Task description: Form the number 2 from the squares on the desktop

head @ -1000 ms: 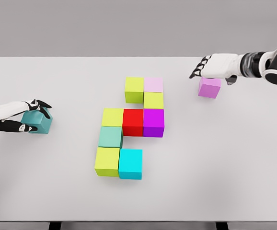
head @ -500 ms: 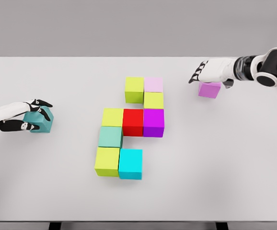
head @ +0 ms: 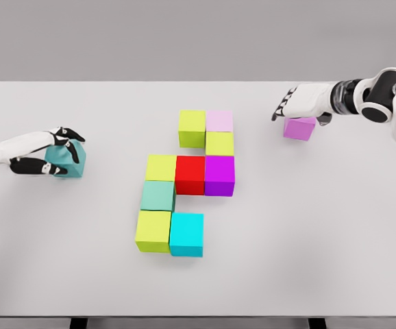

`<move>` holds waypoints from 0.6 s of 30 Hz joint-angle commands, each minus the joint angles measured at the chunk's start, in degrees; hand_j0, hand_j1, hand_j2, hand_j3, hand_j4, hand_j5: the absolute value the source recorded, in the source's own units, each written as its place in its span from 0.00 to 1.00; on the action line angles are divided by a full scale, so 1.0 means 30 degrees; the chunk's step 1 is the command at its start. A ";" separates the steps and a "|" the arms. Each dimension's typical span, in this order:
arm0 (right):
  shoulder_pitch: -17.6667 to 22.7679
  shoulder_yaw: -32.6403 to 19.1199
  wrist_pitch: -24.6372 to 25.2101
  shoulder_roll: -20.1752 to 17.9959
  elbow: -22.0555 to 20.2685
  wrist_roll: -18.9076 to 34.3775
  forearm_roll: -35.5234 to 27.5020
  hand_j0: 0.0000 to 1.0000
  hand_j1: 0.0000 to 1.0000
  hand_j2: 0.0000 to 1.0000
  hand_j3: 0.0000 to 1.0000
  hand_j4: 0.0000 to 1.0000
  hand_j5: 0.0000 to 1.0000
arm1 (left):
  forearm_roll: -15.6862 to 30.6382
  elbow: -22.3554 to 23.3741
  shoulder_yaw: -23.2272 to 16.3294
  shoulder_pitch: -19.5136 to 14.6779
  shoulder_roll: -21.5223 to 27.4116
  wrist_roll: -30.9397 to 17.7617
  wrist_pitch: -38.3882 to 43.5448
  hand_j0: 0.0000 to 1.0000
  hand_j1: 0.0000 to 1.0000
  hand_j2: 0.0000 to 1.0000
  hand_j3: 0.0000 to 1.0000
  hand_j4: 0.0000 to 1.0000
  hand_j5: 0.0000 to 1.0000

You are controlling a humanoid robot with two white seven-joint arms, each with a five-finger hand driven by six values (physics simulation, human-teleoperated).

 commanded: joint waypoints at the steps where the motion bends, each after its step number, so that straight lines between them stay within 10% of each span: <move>1: 0.0000 0.0111 0.0036 0.0005 0.0030 -0.0006 0.0002 0.83 0.83 0.83 0.83 0.83 0.83 | 0.0019 -0.0152 0.0008 -0.0059 -0.0123 0.0036 0.0033 0.39 0.39 0.39 0.39 0.39 0.39; 18: -0.0088 0.0434 0.0036 -0.0025 -0.0087 -0.0006 -0.0261 0.49 0.49 0.49 0.49 0.49 0.49 | -0.1943 0.1108 -0.0900 -0.2784 -0.3697 0.0036 0.0941 0.39 0.39 0.39 0.39 0.39 0.39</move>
